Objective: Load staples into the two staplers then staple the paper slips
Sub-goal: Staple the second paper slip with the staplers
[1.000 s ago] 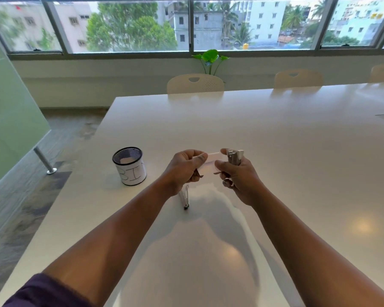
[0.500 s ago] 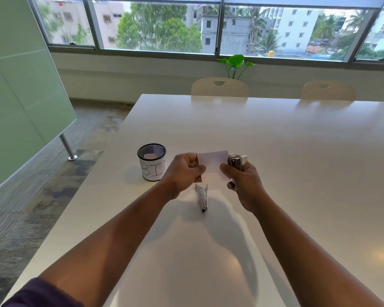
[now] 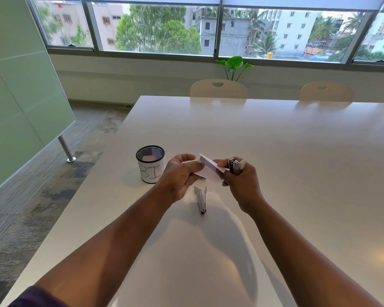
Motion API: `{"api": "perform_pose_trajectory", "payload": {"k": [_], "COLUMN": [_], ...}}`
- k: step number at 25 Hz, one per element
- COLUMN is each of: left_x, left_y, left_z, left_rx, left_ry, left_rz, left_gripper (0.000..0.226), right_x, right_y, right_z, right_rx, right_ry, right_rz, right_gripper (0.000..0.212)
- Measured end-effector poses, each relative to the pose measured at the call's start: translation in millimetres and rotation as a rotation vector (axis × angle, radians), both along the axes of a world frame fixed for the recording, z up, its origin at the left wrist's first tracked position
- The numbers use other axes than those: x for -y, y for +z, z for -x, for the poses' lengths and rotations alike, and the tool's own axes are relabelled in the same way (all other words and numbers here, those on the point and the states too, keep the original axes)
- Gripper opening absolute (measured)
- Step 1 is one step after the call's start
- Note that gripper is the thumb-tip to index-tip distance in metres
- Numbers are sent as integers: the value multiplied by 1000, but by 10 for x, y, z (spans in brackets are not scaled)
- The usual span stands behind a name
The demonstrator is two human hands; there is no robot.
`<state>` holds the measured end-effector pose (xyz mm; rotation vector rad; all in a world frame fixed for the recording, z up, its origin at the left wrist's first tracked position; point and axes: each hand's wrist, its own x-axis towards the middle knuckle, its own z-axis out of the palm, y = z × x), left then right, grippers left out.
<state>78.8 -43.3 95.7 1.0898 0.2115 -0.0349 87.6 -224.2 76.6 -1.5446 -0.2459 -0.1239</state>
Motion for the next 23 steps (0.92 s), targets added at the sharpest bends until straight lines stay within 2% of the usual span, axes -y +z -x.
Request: {"api": "perform_pose_trajectory", "payload": {"k": [3, 7, 11, 14, 16, 23], "left_x": [31, 52, 84, 106, 113, 165], "left_y": [1, 11, 15, 25, 33, 32], "left_z": [15, 18, 30, 58, 95, 93], "left_rx": [-26, -32, 24, 64, 89, 169], "left_ry": [-8, 56, 137, 137, 80, 220], "left_rz": [28, 1, 25, 97, 174, -149], "left_gripper": [40, 37, 28, 13, 18, 5], "right_x": [-9, -4, -17, -44, -64, -112], "right_y": [-17, -17, -46, -83, -82, -27], "right_z": [-10, -2, 54, 75, 98, 198], "right_rx": [14, 38, 121, 224, 291, 401], "right_ry": [-73, -103, -68, -115, -138, -61], "right_rz": [-50, -31, 120, 265, 314, 415], "right_gripper": [21, 28, 42, 33, 28, 34]}}
